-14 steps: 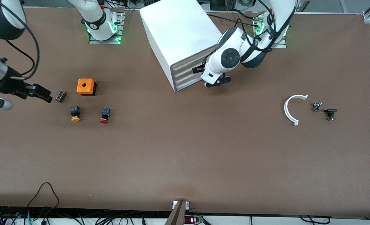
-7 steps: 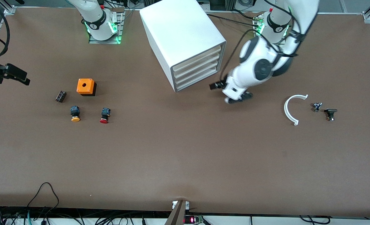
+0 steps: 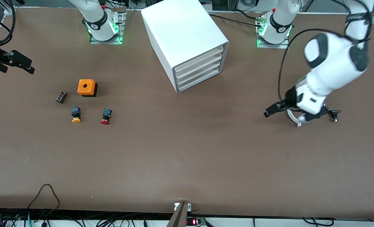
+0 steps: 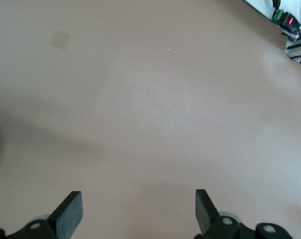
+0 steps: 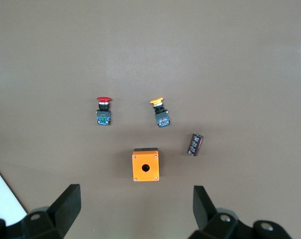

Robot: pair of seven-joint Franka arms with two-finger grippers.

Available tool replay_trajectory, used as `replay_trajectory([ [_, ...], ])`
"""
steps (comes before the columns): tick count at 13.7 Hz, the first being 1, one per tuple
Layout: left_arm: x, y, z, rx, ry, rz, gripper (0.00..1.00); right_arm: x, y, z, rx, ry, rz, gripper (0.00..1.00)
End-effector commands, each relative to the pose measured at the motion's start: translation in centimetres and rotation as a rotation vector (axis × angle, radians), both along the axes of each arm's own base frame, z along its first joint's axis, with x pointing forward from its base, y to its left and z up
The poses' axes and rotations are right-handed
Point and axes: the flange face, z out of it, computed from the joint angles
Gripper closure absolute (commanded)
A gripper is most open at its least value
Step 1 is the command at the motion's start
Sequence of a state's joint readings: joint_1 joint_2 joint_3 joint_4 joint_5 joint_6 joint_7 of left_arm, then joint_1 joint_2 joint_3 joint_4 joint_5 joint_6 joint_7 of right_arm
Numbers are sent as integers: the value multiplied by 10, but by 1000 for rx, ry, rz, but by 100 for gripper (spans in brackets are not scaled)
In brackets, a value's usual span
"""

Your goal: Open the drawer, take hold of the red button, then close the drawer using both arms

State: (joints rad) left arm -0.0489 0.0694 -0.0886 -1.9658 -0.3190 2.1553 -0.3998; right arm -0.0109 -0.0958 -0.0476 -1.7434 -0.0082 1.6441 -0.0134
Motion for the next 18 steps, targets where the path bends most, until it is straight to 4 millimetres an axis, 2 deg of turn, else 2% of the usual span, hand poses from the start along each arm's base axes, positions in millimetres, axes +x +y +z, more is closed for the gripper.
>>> replay_trajectory([
  [1, -7, 41, 73, 132, 19, -134, 0, 1, -1, 0, 4, -16, 0, 0],
  [2, -11, 47, 98, 190, -1, -211, 0, 3, -4, 3, 2, -21, 3, 0],
  [4, -19, 63, 118, 303, -5, -302, 0, 4, -4, 14, -2, -43, -3, 0],
  [6, -23, 75, 116, 377, 15, -380, 0, 5, -4, 17, -3, -48, -3, 0],
  [7, -23, 76, 110, 380, 37, -399, 0, 5, -4, 17, -4, -51, -1, 0],
  [9, -14, 76, 111, 382, 36, -396, 0, 5, -3, 17, -11, -49, 16, 0],
  [18, -15, 76, 115, 376, 67, -401, 0, 8, -3, 10, -9, -18, 19, 0],
])
